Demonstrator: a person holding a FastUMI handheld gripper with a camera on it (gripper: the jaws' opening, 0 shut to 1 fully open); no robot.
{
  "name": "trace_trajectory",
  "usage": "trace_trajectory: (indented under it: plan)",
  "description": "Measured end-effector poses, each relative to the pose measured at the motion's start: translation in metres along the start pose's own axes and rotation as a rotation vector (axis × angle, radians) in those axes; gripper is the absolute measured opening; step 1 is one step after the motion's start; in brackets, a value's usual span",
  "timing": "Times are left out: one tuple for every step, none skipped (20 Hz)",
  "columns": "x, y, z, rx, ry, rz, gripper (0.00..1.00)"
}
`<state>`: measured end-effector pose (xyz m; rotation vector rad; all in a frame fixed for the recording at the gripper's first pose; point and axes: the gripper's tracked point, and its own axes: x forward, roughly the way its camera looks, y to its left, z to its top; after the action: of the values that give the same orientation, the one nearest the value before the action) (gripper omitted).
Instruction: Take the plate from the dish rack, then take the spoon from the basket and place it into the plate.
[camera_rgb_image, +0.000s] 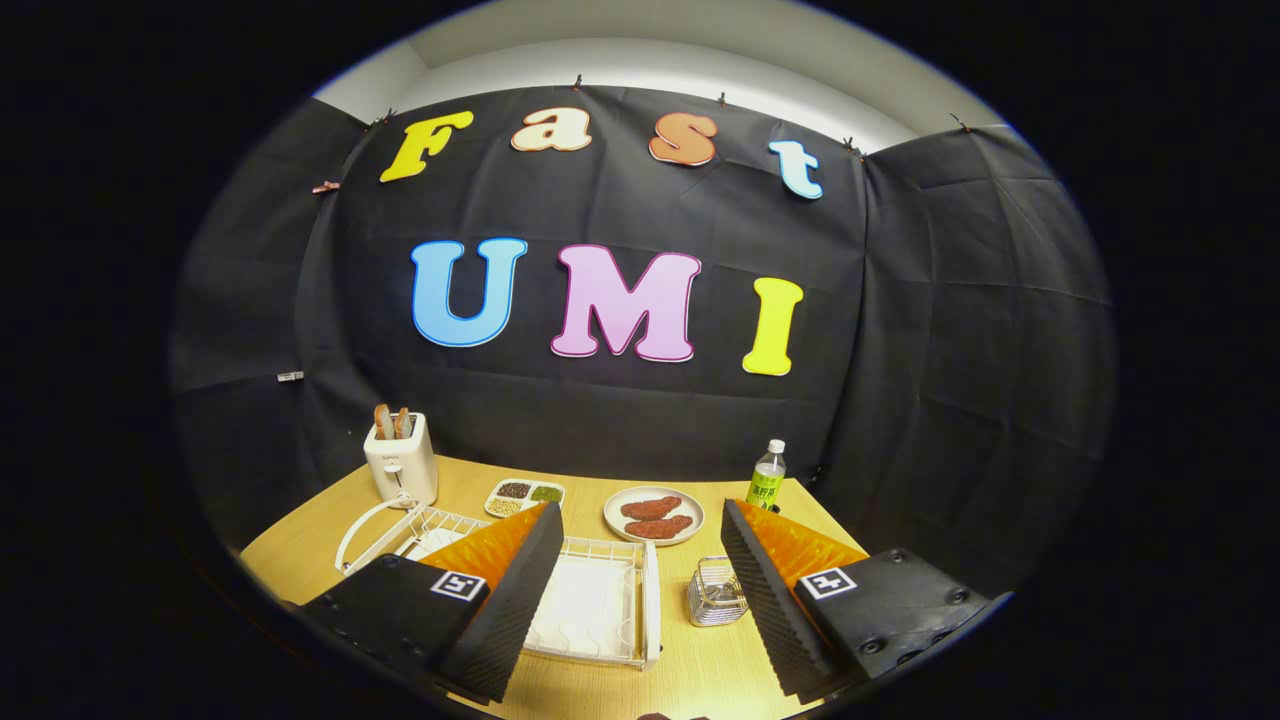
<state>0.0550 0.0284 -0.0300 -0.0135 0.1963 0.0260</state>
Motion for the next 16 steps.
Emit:
trace_trajectory:
  plan:
    - [0.005,0.001,-0.003,-0.005,0.027,-0.004,0.97]
    - [0.012,0.004,-0.007,-0.011,0.064,-0.003,0.98]
    - [0.019,0.01,-0.011,-0.013,0.099,0.004,0.98]
    - [0.027,0.017,-0.013,-0.014,0.127,0.015,0.98]
    - [0.035,0.023,-0.015,-0.014,0.149,0.028,0.98]
    - [0.043,0.029,-0.016,-0.017,0.164,0.038,0.98]
    - [0.051,0.032,-0.02,-0.023,0.178,0.044,0.98]
    - [0.059,0.038,-0.025,-0.029,0.199,0.052,0.98]
    - [0.067,0.044,-0.031,-0.031,0.224,0.06,0.98]
    - [0.074,0.049,-0.038,-0.033,0.254,0.069,0.98]
    - [0.081,0.056,-0.047,-0.033,0.296,0.079,0.98]
    - [0.087,0.063,-0.054,-0.031,0.318,0.097,0.97]
    - [0.093,0.067,-0.059,-0.036,0.332,0.098,0.95]
    - [0.098,0.071,-0.065,-0.036,0.356,0.098,0.87]
    - [0.102,0.076,-0.073,-0.03,0.384,0.104,0.84]
    - [0.107,0.083,-0.078,-0.025,0.406,0.109,0.82]
